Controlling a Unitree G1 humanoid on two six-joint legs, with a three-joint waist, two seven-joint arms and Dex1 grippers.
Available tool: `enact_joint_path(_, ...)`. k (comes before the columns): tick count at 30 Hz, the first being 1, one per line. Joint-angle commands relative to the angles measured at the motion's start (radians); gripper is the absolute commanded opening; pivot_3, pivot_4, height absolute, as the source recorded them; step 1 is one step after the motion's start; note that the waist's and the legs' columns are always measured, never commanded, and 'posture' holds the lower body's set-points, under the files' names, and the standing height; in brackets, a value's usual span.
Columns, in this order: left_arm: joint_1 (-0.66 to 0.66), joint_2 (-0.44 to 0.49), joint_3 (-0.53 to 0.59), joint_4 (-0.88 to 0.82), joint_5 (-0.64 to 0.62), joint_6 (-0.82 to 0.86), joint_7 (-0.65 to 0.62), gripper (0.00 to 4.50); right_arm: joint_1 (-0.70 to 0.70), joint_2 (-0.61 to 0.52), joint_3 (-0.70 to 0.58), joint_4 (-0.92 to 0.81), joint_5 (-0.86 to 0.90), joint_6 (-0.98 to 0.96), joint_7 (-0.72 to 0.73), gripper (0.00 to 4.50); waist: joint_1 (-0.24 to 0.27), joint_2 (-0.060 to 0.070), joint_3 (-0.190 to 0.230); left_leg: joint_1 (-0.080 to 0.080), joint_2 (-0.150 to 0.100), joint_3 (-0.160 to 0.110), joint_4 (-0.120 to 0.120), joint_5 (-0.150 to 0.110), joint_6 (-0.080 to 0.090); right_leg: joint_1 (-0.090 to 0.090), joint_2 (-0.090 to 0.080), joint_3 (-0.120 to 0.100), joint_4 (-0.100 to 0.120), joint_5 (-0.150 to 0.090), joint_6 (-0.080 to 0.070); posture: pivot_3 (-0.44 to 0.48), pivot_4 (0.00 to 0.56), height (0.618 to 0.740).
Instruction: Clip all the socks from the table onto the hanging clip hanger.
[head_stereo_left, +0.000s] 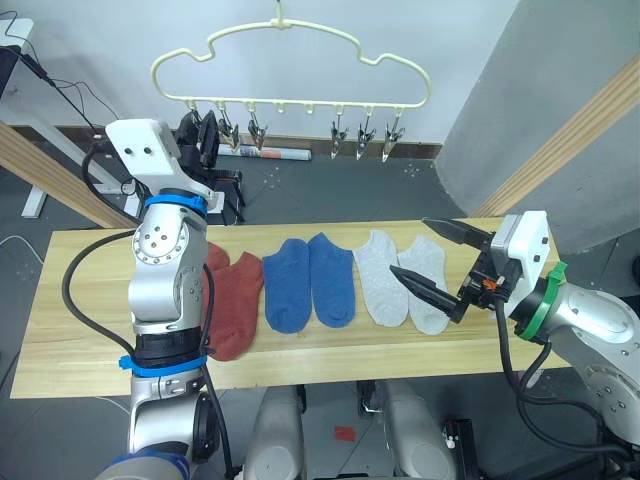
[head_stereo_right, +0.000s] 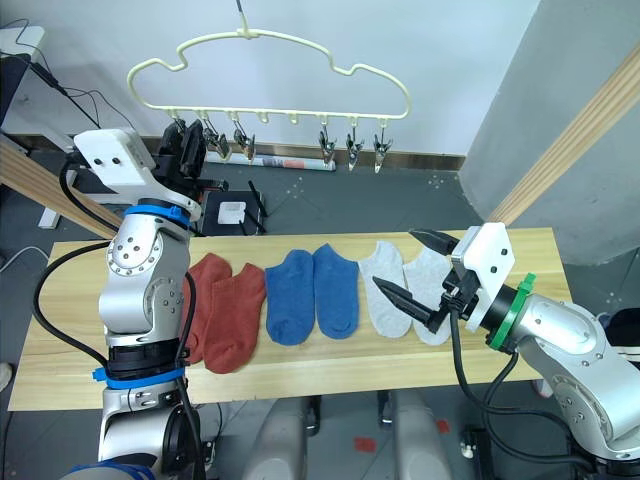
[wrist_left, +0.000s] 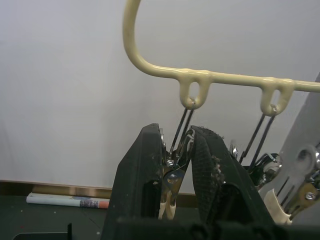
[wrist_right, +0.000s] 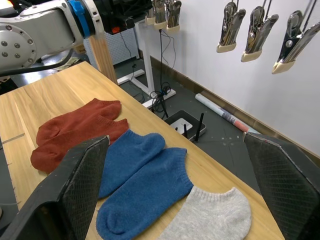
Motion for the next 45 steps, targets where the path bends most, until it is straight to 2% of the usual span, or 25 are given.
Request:
enact_joint_path(1, 0.003, 0.005, 0.003, -0.065, 0.001, -0.003, 0.002, 0.63, 0.017, 0.0, -0.012, -0.044, 0.009, -0.018, 0.0, 4.5, 0.0, 0.0, 0.0, 0.0, 0.0, 0.0, 0.0, 0.0, 0.0, 0.0, 0.0, 0.0, 0.0, 0.0, 0.0, -0.051, 0.464, 0.74)
enact_joint_path(9, 0.013, 0.014, 0.009, -0.051, -0.005, -0.009, -0.024, 0.63, 0.02, 0.002, -0.01, -0.045, 0.012, -0.018, -0.006, 4.5, 0.0, 0.0, 0.0, 0.0, 0.0, 0.0, 0.0, 0.0, 0.0, 0.0, 0.0, 0.0, 0.0, 0.0, 0.0, -0.045, 0.466, 0.74)
enact_joint_path(13, 0.015, 0.012, 0.011, -0.06, -0.008, 0.018, -0.017, 1.96, 0.023, 0.001, -0.013, -0.045, 0.013, -0.017, -0.004, 4.5, 0.0, 0.0, 0.0, 0.0, 0.0, 0.0, 0.0, 0.0, 0.0, 0.0, 0.0, 0.0, 0.0, 0.0, 0.0, -0.045, 0.469, 0.74)
enact_joint_path(14, 0.015, 0.011, 0.012, -0.065, -0.008, 0.023, -0.012, 2.16, 0.023, 0.001, -0.013, -0.045, 0.014, -0.016, -0.004, 4.5, 0.0, 0.0, 0.0, 0.0, 0.0, 0.0, 0.0, 0.0, 0.0, 0.0, 0.0, 0.0, 0.0, 0.0, 0.0, -0.045, 0.469, 0.74)
enact_joint_path(23, 0.052, 0.006, 0.002, -0.171, 0.04, 0.137, 0.08, 2.16, 0.019, -0.001, -0.015, -0.04, 0.018, -0.013, -0.002, 4.5, 0.0, 0.0, 0.006, 0.0, 0.0, 0.0, 0.0, 0.0, 0.0, 0.0, 0.0, 0.0, 0.0, 0.0, 0.0, -0.041, 0.472, 0.74)
enact_joint_path(31, 0.058, 0.026, -0.016, -0.216, 0.049, 0.173, 0.053, 2.16, 0.02, -0.002, -0.015, -0.04, 0.019, -0.012, -0.001, 4.5, 0.002, 0.0, 0.011, 0.0, 0.0, 0.0, 0.0, 0.0, 0.0, 0.0, 0.0, 0.0, 0.0, 0.0, 0.0, -0.036, 0.474, 0.74)
enact_joint_path(45, 0.025, 0.025, 0.001, -0.179, 0.028, 0.177, 0.044, 2.16, 0.017, -0.001, -0.011, -0.038, 0.018, -0.011, -0.002, 4.5, 0.005, 0.0, 0.012, 0.0, 0.0, 0.0, 0.0, 0.0, 0.0, 0.0, 0.0, 0.0, 0.0, 0.0, 0.0, -0.036, 0.474, 0.74)
